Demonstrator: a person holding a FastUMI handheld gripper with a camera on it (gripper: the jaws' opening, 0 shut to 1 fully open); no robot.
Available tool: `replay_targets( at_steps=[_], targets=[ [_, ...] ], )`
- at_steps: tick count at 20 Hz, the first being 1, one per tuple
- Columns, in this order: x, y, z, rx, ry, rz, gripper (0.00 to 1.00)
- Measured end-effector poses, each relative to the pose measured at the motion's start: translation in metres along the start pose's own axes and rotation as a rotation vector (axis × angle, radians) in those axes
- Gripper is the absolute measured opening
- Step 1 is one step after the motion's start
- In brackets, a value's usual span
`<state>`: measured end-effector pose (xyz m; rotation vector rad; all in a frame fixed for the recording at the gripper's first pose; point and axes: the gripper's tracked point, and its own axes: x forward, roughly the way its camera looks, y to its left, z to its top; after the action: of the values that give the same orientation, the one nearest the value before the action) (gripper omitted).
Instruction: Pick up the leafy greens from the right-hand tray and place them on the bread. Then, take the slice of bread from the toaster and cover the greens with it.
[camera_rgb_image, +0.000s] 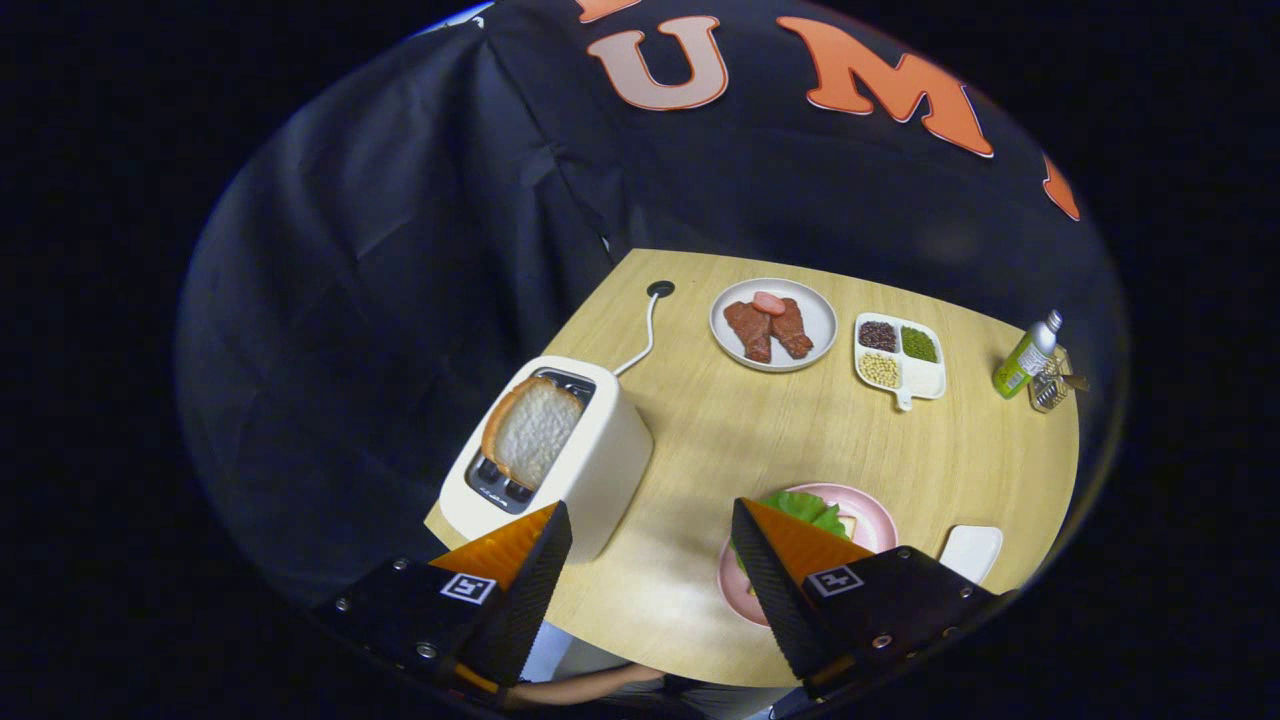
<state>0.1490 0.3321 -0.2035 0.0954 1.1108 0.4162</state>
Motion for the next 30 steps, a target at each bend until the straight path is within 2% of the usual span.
replay_targets(
  at_steps=[6,10,16,20,24,26,29,30],
  targets=[
    [0.019,0.043,0.019,-0.008,0.046,0.028,0.94],
    [0.039,0.074,0.036,0.038,0.064,0.067,0.94],
    [0.079,0.09,0.034,0.055,0.139,0.047,0.87],
    [0.098,0.082,0.031,0.062,0.171,-0.016,0.77],
    [0.107,0.07,0.026,0.057,0.18,-0.07,0.62],
    [0.106,0.067,0.026,0.054,0.18,-0.093,0.53],
    [0.112,0.069,0.019,0.092,0.195,-0.08,0.31],
    [0.113,0.069,0.02,0.095,0.19,-0.073,0.27]
  ],
)
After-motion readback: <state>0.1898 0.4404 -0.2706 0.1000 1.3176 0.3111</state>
